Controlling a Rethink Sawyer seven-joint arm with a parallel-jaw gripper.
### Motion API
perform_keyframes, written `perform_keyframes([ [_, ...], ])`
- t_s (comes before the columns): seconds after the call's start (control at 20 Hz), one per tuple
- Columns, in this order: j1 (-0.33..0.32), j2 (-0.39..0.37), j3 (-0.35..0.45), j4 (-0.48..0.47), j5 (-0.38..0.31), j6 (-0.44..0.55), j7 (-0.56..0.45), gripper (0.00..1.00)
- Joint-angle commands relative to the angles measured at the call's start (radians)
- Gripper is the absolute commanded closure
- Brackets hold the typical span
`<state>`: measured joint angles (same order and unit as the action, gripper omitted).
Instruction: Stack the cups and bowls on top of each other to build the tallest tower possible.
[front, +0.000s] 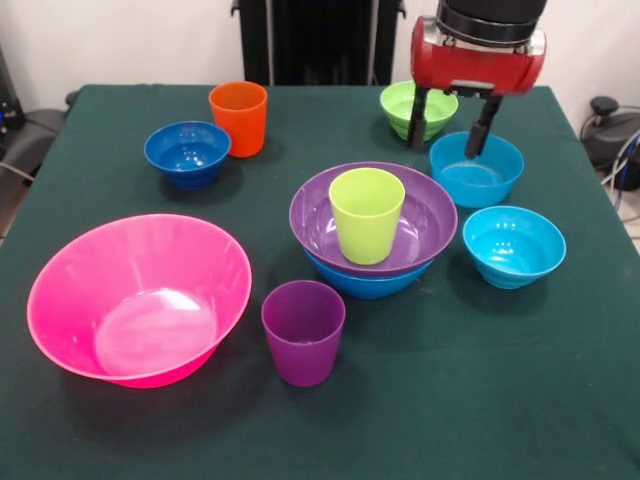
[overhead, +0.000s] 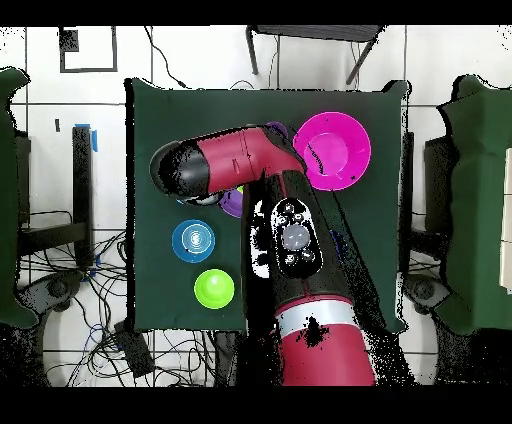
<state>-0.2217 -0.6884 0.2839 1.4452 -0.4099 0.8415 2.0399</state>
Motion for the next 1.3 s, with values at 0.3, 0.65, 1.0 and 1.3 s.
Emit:
perform_keyframes([
  [0.3, 0.094, 0.099, -0.057, -0.122, 0.107, 0.137, 0.224, 0.00],
  [0.65, 0.225, 0.263, -0.130, -0.254, 0.169, 0.067, 0.390, 0.00],
  [1.0, 0.297, 0.393, -0.177, -0.368, 0.183, -0.007, 0.436, 0.00],
  [1.3, 0.358, 0.479, -0.251, -0.482, 0.124, 0.007, 0.433, 0.00],
])
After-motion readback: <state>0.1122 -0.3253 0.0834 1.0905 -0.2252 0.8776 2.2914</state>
